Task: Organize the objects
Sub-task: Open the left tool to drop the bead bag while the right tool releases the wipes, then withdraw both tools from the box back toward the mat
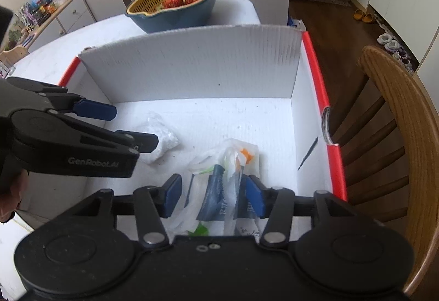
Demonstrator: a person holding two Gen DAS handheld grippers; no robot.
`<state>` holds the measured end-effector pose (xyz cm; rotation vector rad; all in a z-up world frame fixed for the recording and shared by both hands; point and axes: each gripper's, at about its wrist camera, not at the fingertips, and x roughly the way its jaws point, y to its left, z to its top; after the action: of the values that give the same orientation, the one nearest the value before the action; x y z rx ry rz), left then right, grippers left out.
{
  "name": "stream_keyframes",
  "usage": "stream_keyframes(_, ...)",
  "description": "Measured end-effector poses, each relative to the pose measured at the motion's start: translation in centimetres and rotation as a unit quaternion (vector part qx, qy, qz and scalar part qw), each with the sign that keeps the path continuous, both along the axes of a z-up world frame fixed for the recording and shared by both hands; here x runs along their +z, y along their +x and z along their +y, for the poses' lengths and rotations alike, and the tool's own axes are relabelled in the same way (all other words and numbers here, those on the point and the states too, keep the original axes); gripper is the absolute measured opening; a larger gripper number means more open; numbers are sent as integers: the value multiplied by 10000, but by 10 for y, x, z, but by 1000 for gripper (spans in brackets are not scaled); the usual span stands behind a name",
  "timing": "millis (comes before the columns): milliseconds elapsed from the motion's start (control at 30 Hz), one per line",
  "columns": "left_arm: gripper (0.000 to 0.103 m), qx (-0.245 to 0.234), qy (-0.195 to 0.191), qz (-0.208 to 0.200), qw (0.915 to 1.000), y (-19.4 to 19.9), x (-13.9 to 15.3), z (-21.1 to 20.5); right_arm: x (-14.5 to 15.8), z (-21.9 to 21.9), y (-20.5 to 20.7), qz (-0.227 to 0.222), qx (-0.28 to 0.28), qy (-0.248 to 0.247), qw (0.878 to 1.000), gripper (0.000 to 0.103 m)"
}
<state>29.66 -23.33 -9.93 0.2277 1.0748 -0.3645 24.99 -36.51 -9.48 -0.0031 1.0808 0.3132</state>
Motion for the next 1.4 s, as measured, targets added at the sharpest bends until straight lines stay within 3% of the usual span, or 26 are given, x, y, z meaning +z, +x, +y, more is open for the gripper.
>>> stream_keyframes(800,67,14,-712,-967,9928,-64,66,67,48,30,-57,-801,-282,74,9964,58)
stream_keyframes(1400,84,175,-1075,-1298,9855,-109,86,156,66,94,-105,-1074,-417,265,9930,68)
